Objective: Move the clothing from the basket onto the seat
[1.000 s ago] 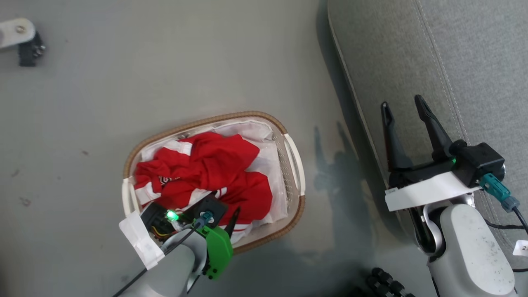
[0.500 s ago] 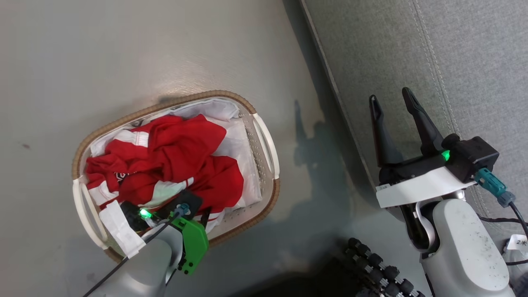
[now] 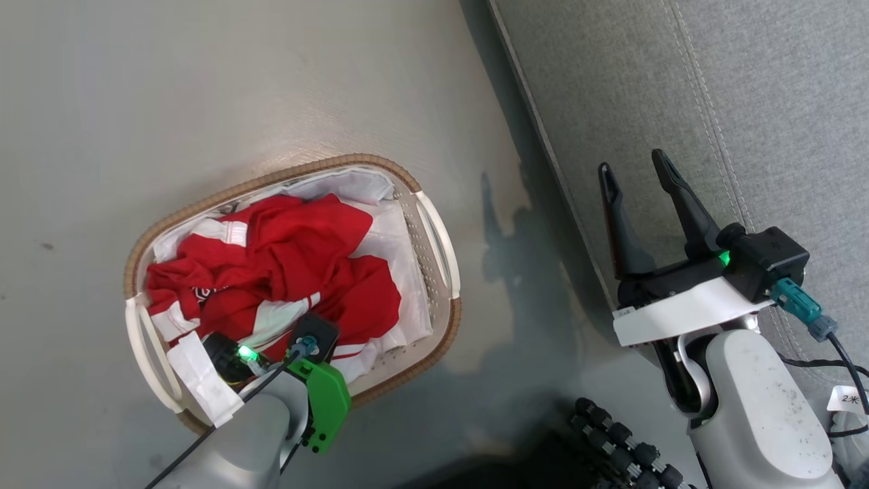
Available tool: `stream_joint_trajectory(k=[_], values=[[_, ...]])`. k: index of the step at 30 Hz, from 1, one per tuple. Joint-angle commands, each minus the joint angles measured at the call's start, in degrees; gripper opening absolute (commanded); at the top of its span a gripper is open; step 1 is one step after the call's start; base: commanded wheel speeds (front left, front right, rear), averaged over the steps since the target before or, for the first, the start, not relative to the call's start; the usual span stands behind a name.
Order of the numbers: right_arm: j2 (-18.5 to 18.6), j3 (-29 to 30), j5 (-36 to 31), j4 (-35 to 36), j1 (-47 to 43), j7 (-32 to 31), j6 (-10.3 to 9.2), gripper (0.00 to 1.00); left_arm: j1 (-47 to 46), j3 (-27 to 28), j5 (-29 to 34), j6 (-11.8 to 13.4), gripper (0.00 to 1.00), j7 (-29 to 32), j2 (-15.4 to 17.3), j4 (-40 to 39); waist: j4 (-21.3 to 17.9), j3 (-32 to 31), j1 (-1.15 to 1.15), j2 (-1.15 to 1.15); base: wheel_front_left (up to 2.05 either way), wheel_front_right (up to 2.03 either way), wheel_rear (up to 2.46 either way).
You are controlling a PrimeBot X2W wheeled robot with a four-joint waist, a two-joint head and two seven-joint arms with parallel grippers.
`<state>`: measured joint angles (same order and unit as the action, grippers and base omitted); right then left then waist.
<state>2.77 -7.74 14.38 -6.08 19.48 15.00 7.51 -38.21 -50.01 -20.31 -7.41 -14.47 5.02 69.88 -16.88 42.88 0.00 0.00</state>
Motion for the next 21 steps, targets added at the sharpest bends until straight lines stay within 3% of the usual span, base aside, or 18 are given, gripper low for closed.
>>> stream_joint_trajectory(k=[1, 8, 21], values=[[0.2, 0.4, -0.8, -0.4, -0.3, 0.3, -0.04, 1.00, 0.5, -0.2, -0.4, -0.1, 0.00, -0.4, 0.1, -0.8, 1.5, -2.1, 0.00, 0.00, 0.00, 0.00, 0.00], [0.2, 2.4, -3.5, -1.7, -2.2, 0.3, -0.04, 1.00, 2.4, -0.2, -1.9, -0.1, 0.00, -0.8, 0.7, -8.9, 5.4, -8.7, 0.00, 0.00, 0.00, 0.00, 0.00], [0.2, 6.1, -7.1, -4.1, -8.9, 0.3, -0.04, 1.00, 8.9, 4.6, 4.7, 1.0, 0.00, -0.8, 5.2, -31.8, 12.2, -24.7, 0.00, 0.00, 0.00, 0.00, 0.00]])
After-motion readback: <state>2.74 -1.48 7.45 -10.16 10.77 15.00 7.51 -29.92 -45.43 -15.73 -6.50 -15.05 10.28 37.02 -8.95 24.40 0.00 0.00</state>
